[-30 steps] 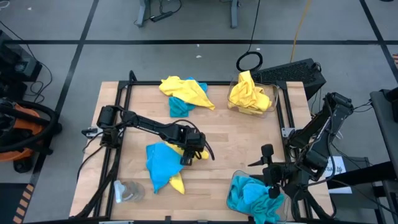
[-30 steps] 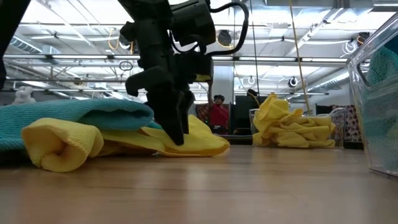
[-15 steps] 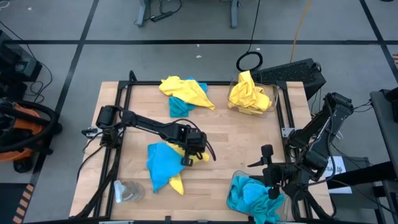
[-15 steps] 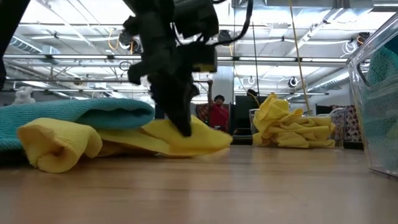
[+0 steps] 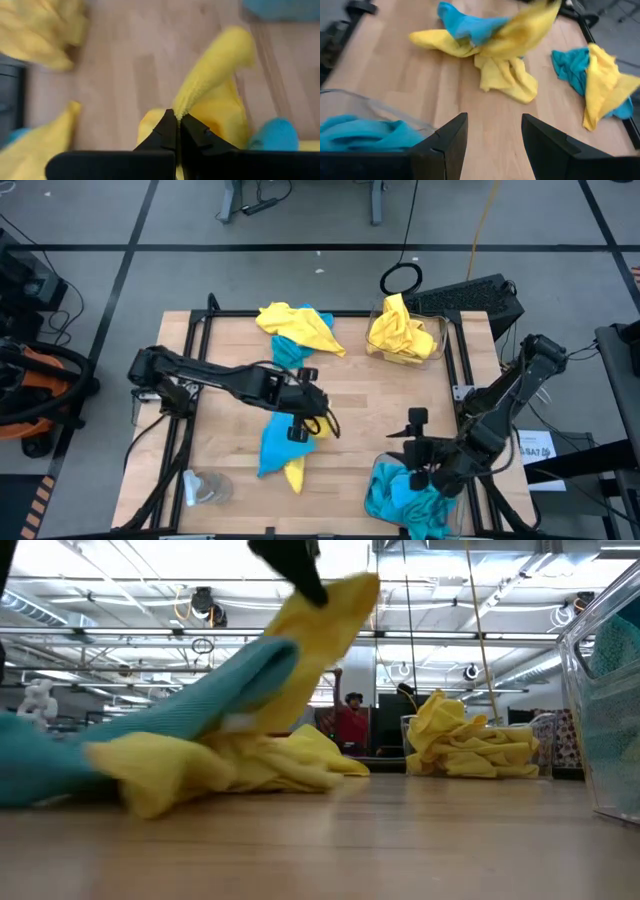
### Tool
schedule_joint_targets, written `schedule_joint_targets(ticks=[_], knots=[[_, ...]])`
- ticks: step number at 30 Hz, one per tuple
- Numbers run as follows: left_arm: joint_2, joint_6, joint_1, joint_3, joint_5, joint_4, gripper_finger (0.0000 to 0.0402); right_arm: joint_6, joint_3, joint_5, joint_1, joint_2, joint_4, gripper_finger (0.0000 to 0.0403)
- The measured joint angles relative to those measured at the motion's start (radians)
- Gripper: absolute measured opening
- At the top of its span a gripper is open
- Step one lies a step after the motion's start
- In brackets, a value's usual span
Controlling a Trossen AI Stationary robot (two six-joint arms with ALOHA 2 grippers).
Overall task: Sort microfiber towel by color & place in baskets
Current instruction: Put the yellow microfiber cloth into the top transparent bin
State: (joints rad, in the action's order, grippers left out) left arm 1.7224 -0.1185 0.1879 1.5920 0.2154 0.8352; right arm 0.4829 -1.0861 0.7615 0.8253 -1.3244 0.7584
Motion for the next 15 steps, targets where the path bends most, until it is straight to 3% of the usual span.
schedule_joint_targets(ticks=[7,15], knots=[[-0.074,-0.001,0.047,0.112,0.137,0.052,0.0002,-0.037,0.0,-0.001,-0.087,-0.093,-0.088,0.0178],[-0.079,0.056,0.109,0.205,0.313,0.212,0.0002,-0.124,0.001,0.001,-0.197,-0.168,-0.221,0.0178]])
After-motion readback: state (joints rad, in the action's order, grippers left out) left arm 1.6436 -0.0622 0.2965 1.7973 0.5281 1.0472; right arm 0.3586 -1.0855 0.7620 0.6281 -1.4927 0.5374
